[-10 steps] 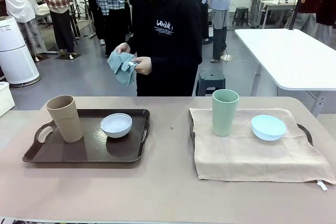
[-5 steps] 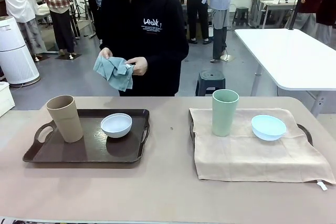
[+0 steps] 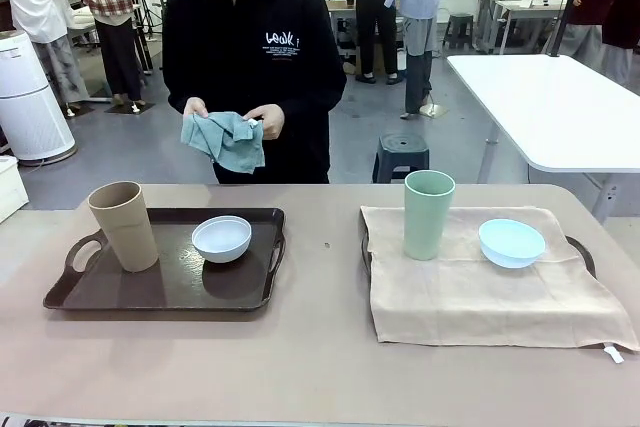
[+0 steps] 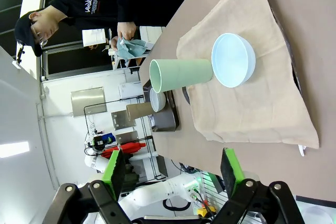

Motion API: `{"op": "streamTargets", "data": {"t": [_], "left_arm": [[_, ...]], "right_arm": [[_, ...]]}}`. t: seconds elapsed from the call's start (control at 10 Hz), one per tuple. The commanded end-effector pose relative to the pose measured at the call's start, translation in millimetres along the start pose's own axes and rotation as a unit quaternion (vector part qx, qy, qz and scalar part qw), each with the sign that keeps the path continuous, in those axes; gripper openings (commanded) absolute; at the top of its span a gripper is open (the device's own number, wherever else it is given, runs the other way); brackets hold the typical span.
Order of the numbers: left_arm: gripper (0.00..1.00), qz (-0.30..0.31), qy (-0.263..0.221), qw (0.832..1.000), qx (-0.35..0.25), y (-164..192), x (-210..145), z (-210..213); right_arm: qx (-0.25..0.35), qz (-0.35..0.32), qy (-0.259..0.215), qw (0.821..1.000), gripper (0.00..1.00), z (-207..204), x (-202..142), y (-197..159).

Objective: Set up a tray with a mat and arrange the tableware.
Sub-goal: Pick up the Picnic Bowl and Reusable plastic cup from the Handle tray in front of the human's position and hold them in the air.

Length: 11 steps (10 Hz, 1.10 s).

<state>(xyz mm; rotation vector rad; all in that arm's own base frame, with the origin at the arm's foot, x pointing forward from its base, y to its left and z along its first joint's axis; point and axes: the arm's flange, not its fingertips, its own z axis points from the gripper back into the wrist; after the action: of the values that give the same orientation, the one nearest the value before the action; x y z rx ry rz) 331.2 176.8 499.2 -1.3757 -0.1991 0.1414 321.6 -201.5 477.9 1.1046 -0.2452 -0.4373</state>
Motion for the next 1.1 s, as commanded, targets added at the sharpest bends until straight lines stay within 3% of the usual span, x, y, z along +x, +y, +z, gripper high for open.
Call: {"op": "streamTargets", "data": {"t": [0.0, 1.0], "left_arm": [[1.0, -0.009, -0.002, 1.0, -0.009, -1.7, -4.1, 0.1], [1.0, -0.009, -0.002, 1.0, -0.009, -1.7, -4.1, 0.1]], "right_arm": [[0.004, 0.0, 0.003, 1.0, 0.95, 3.1, 2.1, 1.4], [0.0, 0.0, 0.0, 1.0, 0.95, 0.0, 0.0, 0.0]]}}
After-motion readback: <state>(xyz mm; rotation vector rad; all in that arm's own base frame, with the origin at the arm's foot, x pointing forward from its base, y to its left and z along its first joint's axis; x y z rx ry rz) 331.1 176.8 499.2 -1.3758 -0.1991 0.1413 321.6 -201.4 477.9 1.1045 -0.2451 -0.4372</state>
